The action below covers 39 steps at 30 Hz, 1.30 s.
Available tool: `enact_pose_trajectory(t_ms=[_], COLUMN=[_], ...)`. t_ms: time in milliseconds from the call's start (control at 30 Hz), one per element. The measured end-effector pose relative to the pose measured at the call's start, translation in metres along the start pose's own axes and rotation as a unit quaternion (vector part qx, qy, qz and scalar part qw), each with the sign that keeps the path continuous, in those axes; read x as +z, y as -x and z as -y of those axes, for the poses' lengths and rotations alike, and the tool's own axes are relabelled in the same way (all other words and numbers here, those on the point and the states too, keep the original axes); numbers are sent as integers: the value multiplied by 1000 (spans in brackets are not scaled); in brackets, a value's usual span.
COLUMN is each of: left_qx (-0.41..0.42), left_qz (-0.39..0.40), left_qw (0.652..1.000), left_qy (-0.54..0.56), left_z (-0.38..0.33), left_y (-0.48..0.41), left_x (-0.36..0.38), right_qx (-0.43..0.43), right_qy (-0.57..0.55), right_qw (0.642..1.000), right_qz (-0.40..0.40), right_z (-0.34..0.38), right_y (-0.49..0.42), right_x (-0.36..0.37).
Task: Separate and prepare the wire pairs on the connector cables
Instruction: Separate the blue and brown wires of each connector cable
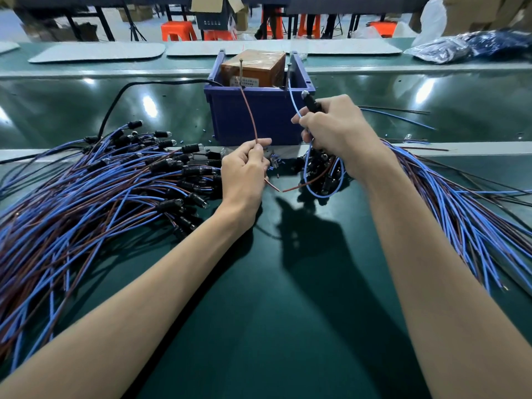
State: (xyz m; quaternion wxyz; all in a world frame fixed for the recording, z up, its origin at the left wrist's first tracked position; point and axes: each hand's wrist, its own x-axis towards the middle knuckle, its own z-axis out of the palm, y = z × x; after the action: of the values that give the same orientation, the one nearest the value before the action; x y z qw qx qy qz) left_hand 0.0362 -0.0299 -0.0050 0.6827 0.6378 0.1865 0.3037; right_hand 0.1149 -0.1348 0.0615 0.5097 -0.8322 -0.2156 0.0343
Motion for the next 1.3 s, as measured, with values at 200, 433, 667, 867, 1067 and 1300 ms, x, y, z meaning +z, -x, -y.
enact_pose_trajectory(t_ms=[200, 433, 667, 867, 1067, 1300], left_qx=[6, 20, 14, 23, 32, 45], left_qz=[18, 48, 51, 46, 25, 89], left_qw=[1000, 998, 999, 999, 996, 992], left_qy=[-13, -29, -13, 13, 76, 72], left_z=[0, -2, 0, -2, -5, -8], left_y=[1, 4, 3, 4, 3, 12], left_x=[1, 1, 1, 1, -1, -3], right_qx=[-11, -54, -28, -23, -5, 52], right_qy=[-12, 19, -12, 41, 218, 269], right_qw=[999, 998, 999, 994, 964, 961], right_qz=[29, 35, 39, 99, 149, -21], right_z=[4, 2, 5, 10, 26, 30], right_y=[3, 3, 5, 11, 21, 19], right_x=[0, -1, 1, -8, -25, -55])
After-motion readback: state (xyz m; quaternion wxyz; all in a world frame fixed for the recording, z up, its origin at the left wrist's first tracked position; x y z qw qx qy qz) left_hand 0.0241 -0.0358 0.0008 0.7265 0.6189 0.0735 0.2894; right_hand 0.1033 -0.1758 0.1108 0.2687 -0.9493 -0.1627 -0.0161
